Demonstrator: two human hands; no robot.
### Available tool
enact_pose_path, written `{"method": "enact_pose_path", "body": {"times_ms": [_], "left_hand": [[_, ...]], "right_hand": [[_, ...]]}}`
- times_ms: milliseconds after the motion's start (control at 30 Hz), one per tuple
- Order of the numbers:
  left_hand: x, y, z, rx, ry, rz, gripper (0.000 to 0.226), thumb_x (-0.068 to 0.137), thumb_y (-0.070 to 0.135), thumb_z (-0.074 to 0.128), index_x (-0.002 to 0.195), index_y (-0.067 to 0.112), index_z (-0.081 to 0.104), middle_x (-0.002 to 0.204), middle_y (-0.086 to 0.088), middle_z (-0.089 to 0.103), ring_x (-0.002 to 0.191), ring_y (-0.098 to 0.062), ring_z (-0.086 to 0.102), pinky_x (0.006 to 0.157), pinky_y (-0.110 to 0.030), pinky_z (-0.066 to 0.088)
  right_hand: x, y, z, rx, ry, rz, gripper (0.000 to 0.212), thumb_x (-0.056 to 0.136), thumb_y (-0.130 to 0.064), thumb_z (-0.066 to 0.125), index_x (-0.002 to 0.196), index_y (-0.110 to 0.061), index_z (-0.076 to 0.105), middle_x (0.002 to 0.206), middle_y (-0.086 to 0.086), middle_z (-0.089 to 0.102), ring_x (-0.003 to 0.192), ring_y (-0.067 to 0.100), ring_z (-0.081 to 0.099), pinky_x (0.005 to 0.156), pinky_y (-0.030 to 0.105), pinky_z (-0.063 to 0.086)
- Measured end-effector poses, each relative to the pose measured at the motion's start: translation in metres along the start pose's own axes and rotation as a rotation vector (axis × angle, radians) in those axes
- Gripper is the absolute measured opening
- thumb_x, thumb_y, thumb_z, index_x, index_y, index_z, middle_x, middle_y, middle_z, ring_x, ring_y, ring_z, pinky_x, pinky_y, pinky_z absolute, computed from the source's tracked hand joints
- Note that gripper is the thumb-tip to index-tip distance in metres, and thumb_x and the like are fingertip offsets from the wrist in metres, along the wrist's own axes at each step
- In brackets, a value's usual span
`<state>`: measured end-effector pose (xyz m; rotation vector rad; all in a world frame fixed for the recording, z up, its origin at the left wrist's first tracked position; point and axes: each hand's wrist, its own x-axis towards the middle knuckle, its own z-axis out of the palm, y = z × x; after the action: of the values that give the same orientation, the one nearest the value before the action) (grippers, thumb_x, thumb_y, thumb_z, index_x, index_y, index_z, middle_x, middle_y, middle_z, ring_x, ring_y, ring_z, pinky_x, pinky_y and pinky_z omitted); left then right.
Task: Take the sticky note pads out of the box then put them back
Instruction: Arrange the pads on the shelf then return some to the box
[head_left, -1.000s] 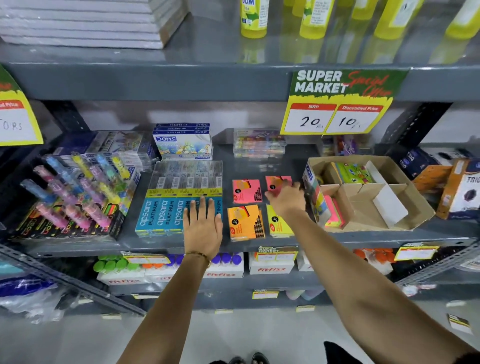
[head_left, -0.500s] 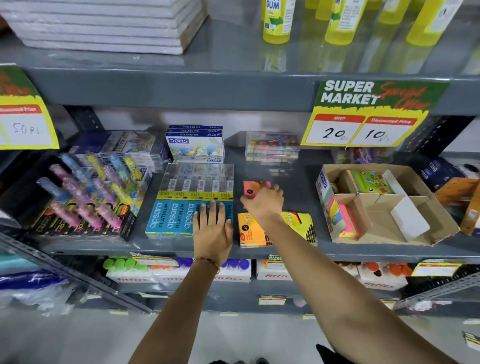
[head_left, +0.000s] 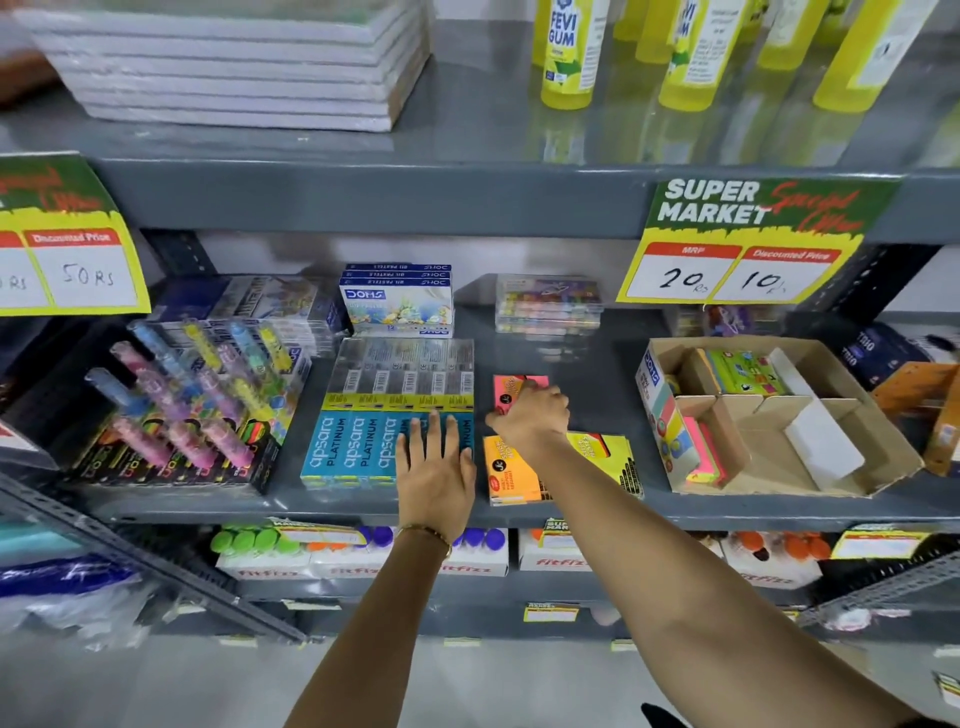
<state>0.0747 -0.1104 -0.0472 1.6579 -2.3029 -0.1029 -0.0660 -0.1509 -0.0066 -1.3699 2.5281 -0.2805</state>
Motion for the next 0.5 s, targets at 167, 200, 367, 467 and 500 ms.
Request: {"method": "enact_pose_path", "body": {"times_ms": [167, 200, 367, 467, 500], "left_hand": [[-0.002, 0.004, -0.007, -0.075, 0.077, 0.026, 0.046, 0.096, 0.03, 0.03, 0.133, 0.005, 0.041, 0.14, -0.019, 0.044, 0.132, -0.037, 0.034, 0.111, -0.053, 0.02], [-0.005, 0.008, -0.009, -0.103, 0.091, 0.03, 0.05, 0.096, 0.033, 0.023, 0.13, 0.004, 0.044, 0.137, -0.019, 0.048, 0.13, -0.037, 0.037, 0.11, -0.053, 0.022], [-0.03, 0.048, -0.01, -0.175, 0.083, 0.198, 0.055, 0.096, 0.032, 0.018, 0.119, 0.0, 0.055, 0.124, -0.021, 0.059, 0.119, -0.039, 0.05, 0.101, -0.06, 0.034], [-0.037, 0.074, -0.006, -0.192, 0.02, 0.254, 0.059, 0.097, 0.034, 0.014, 0.122, -0.001, 0.054, 0.128, -0.021, 0.056, 0.122, -0.041, 0.046, 0.101, -0.061, 0.029], [-0.038, 0.084, -0.003, -0.189, 0.008, 0.278, 0.054, 0.096, 0.032, 0.02, 0.121, -0.001, 0.054, 0.128, -0.022, 0.055, 0.122, -0.042, 0.046, 0.101, -0.062, 0.029]], "right_hand": [[-0.003, 0.007, -0.009, 0.116, 0.015, 0.02, 0.076, 0.068, -0.057, 0.07, 0.119, -0.003, 0.055, 0.122, 0.021, 0.055, 0.113, 0.036, 0.051, 0.093, 0.04, 0.047], [-0.005, 0.01, -0.012, 0.162, 0.028, 0.018, 0.073, 0.068, -0.056, 0.07, 0.116, -0.003, 0.056, 0.12, 0.021, 0.056, 0.113, 0.036, 0.051, 0.093, 0.04, 0.047], [-0.029, 0.046, -0.046, 0.334, 0.171, -0.03, 0.066, 0.066, -0.048, 0.07, 0.118, -0.01, 0.054, 0.106, 0.019, 0.065, 0.104, 0.036, 0.057, 0.087, 0.038, 0.048], [-0.047, 0.089, -0.074, 0.395, 0.337, -0.008, 0.061, 0.062, -0.047, 0.072, 0.109, -0.012, 0.059, 0.09, 0.016, 0.07, 0.089, 0.033, 0.064, 0.07, 0.03, 0.046], [-0.053, 0.108, -0.084, 0.385, 0.384, 0.022, 0.059, 0.062, -0.047, 0.073, 0.106, -0.012, 0.06, 0.087, 0.015, 0.071, 0.085, 0.033, 0.066, 0.067, 0.03, 0.046]]}}
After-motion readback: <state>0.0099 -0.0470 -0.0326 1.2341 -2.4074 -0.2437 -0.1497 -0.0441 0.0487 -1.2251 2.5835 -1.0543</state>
